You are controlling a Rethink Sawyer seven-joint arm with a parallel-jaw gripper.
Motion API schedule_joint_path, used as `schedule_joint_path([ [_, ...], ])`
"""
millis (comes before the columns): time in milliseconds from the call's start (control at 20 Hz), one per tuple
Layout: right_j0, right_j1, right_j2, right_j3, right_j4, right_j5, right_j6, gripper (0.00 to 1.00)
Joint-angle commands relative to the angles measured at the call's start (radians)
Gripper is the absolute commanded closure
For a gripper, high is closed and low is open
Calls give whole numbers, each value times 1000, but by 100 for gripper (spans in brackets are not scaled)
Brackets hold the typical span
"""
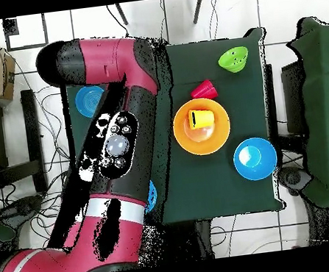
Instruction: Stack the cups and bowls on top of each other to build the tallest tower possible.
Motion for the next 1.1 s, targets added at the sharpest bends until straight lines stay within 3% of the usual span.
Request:
schedule_joint_path([
  [50, -15, 76, 139, 5, -101, -28, -97, 0],
  [400, 8, 150, 59, -122, -151, 62, -52, 0],
  [900, 15, 188, 47, -228, -118, 184, -5, 0],
  [1100, 15, 183, 57, -232, -104, 191, 5, 0],
])
